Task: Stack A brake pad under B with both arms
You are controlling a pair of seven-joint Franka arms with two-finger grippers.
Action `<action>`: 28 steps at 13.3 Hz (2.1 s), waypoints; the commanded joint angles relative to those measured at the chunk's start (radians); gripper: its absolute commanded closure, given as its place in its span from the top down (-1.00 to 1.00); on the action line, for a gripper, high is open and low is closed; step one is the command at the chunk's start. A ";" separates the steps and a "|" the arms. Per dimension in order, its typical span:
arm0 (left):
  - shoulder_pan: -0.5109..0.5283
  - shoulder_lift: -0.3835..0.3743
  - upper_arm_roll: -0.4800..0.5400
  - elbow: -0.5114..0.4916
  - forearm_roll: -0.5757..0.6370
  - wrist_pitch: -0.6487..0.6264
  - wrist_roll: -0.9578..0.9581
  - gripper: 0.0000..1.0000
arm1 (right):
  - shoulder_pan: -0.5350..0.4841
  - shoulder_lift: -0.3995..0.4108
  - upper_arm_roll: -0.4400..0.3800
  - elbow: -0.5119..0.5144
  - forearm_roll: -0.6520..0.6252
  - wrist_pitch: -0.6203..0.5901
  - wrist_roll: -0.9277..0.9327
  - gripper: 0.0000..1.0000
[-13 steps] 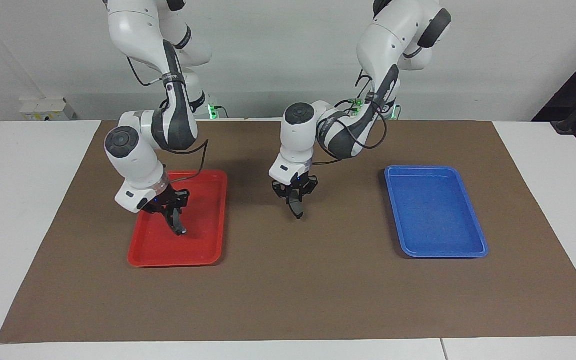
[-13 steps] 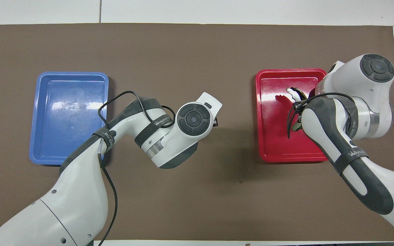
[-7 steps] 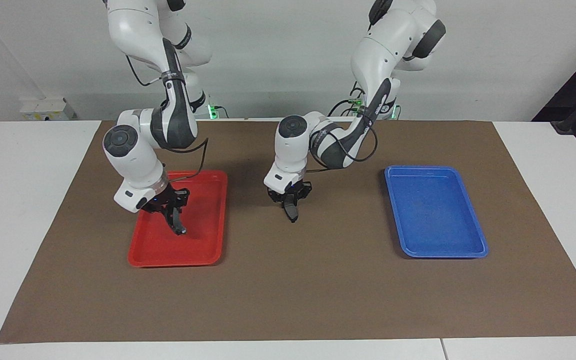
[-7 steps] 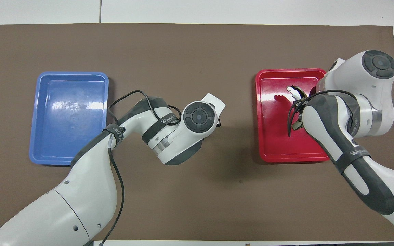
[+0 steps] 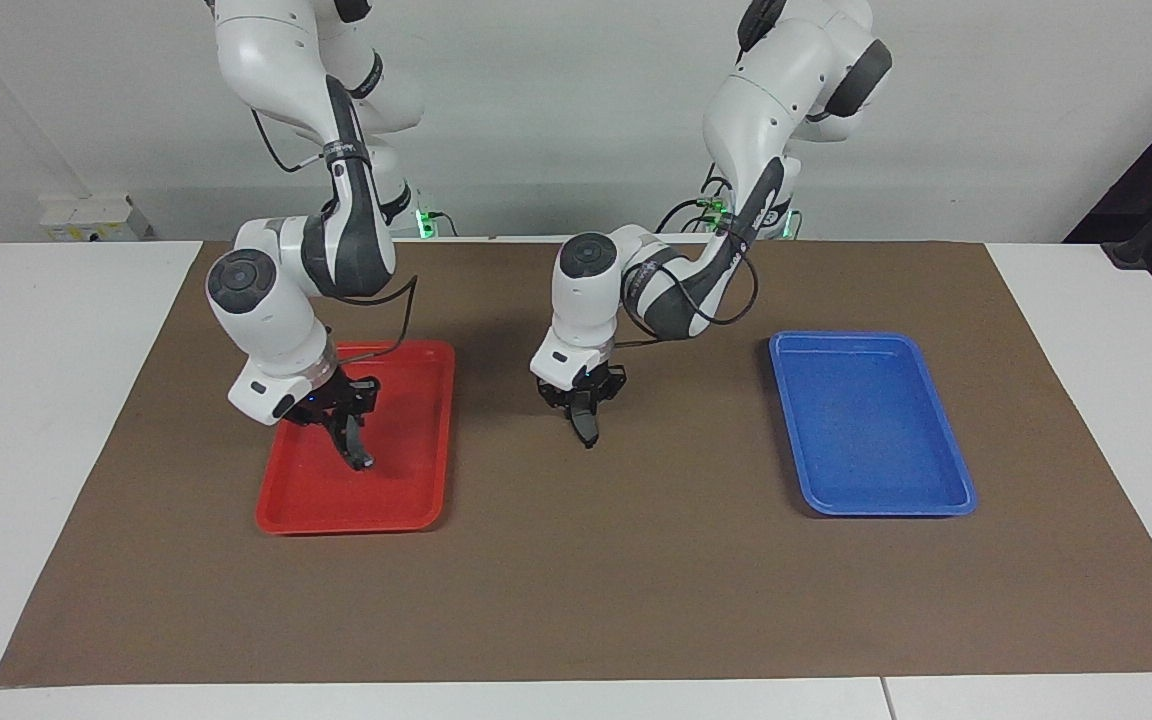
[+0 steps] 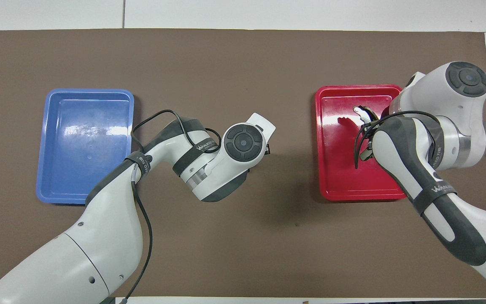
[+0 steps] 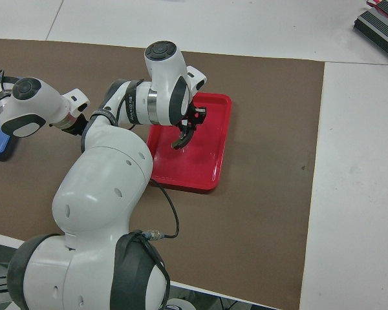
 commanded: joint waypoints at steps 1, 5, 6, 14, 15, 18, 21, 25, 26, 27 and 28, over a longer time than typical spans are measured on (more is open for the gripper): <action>-0.022 0.009 0.026 0.056 0.031 -0.023 -0.018 0.34 | 0.000 -0.001 0.003 0.016 0.014 -0.018 0.015 -0.99; -0.024 0.002 0.046 0.155 0.031 -0.103 -0.008 0.88 | 0.002 -0.001 0.003 0.018 0.014 -0.018 0.015 -0.99; -0.022 -0.006 0.058 0.159 0.031 -0.137 -0.004 0.99 | 0.002 -0.001 0.004 0.027 0.015 -0.028 0.017 -0.99; 0.149 -0.265 0.069 0.199 -0.156 -0.497 0.368 0.99 | 0.193 0.059 0.008 0.219 0.047 -0.157 0.260 -1.00; 0.182 -0.299 0.072 0.201 -0.174 -0.542 0.442 0.99 | 0.215 0.059 0.008 0.220 0.072 -0.150 0.296 -1.00; 0.268 -0.400 0.135 0.201 -0.268 -0.634 0.655 0.99 | 0.285 0.082 0.009 0.231 0.136 -0.108 0.325 -1.00; 0.256 -0.466 0.322 0.198 -0.363 -0.701 0.875 0.99 | 0.364 0.123 0.009 0.248 0.135 -0.076 0.409 -1.00; 0.239 -0.549 0.453 0.181 -0.403 -0.727 1.004 1.00 | 0.428 0.171 0.009 0.259 0.135 -0.028 0.449 -1.00; 0.239 -0.558 0.448 0.181 -0.403 -0.731 0.998 1.00 | 0.434 0.179 0.009 0.257 0.133 -0.022 0.449 -1.00; 0.239 -0.565 0.446 0.179 -0.403 -0.732 0.996 1.00 | 0.437 0.192 0.011 0.257 0.129 -0.013 0.449 -1.00; 0.239 -0.580 0.446 0.170 -0.403 -0.731 0.996 1.00 | 0.439 0.197 0.011 0.256 0.129 0.005 0.449 -1.00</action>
